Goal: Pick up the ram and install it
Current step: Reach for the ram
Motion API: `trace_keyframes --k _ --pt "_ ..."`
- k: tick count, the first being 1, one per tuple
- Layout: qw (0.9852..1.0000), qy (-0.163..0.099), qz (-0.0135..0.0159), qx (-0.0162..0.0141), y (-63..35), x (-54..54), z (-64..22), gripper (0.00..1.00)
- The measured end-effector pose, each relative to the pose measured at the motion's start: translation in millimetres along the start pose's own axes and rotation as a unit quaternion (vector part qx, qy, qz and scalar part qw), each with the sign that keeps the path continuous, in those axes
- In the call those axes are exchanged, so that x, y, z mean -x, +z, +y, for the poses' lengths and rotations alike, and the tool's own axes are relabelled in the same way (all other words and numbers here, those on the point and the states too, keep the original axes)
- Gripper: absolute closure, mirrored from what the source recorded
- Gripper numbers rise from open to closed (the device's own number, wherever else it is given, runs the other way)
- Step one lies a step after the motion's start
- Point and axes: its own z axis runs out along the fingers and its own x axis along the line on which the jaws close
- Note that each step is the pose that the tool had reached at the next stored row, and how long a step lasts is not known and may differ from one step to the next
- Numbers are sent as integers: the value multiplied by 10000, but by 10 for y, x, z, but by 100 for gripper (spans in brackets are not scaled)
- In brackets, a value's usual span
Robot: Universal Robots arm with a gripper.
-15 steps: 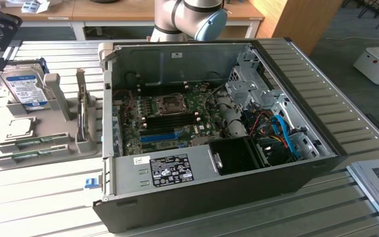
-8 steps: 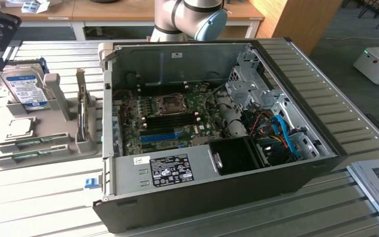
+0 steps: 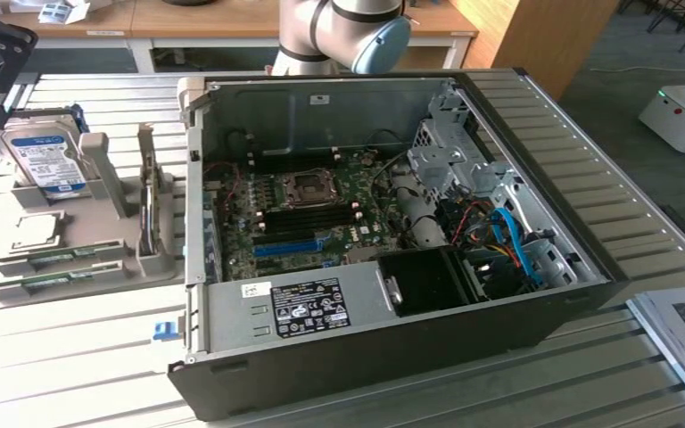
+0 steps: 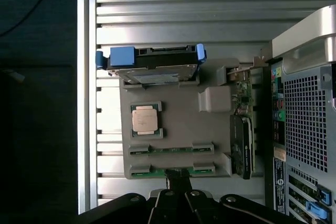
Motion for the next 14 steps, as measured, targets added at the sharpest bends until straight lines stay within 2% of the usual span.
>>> trace_keyframes --k 2,7,14 --pt "10000 -1 -11 0 0 -2 -1 90" --pt "10000 -4 -71 3 3 -15 -1 90" --pt "10000 -2 -73 2 3 -18 -4 90"
